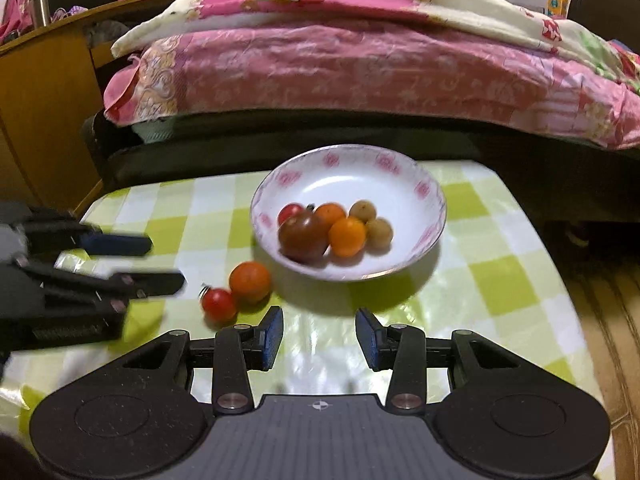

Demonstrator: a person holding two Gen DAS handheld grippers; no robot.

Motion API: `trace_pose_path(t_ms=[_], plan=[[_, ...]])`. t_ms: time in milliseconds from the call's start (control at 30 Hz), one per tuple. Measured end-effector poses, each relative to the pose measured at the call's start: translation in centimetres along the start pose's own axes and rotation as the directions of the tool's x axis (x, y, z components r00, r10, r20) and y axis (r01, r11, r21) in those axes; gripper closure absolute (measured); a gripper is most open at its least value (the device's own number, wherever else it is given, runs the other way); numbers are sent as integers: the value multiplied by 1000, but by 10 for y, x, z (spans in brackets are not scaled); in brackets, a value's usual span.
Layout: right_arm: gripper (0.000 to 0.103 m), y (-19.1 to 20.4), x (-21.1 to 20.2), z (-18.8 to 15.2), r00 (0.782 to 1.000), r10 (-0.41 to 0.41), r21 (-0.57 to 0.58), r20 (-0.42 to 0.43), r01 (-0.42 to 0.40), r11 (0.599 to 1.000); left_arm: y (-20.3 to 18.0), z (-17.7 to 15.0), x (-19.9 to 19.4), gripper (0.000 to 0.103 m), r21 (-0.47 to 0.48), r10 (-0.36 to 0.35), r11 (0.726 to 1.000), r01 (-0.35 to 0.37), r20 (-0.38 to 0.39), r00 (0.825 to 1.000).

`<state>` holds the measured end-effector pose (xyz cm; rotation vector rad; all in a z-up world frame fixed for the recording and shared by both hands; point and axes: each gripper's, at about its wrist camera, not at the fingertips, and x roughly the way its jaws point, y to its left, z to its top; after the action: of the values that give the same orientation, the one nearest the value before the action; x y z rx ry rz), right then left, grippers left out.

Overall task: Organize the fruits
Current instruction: 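Grasp a red cherry tomato with the left tool while the right tool grasps a mandarin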

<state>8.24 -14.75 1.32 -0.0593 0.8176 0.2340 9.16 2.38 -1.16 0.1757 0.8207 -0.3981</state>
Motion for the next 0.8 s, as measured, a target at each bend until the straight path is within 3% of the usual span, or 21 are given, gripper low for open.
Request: trace_pose_path(t_ms=[100, 233, 500, 800], plan=[[67, 1, 3, -3, 1000, -6, 12, -14, 7, 1000, -3, -2, 8, 53, 18, 10, 1000, -10, 3, 1000], [67, -2, 7, -6, 1000, -6, 18, -26, 6, 1000, -5, 3, 16, 53, -4, -28, 1000, 28, 22, 999], [67, -10, 10, -8, 1000, -4, 39, -28, 5, 999, -12, 0, 40, 56, 15, -1, 1000, 2, -9, 1000], [67, -5, 15, -5, 1000, 11, 32, -26, -10, 999, -9, -3, 35, 60, 2, 7, 1000, -7, -10, 1000]])
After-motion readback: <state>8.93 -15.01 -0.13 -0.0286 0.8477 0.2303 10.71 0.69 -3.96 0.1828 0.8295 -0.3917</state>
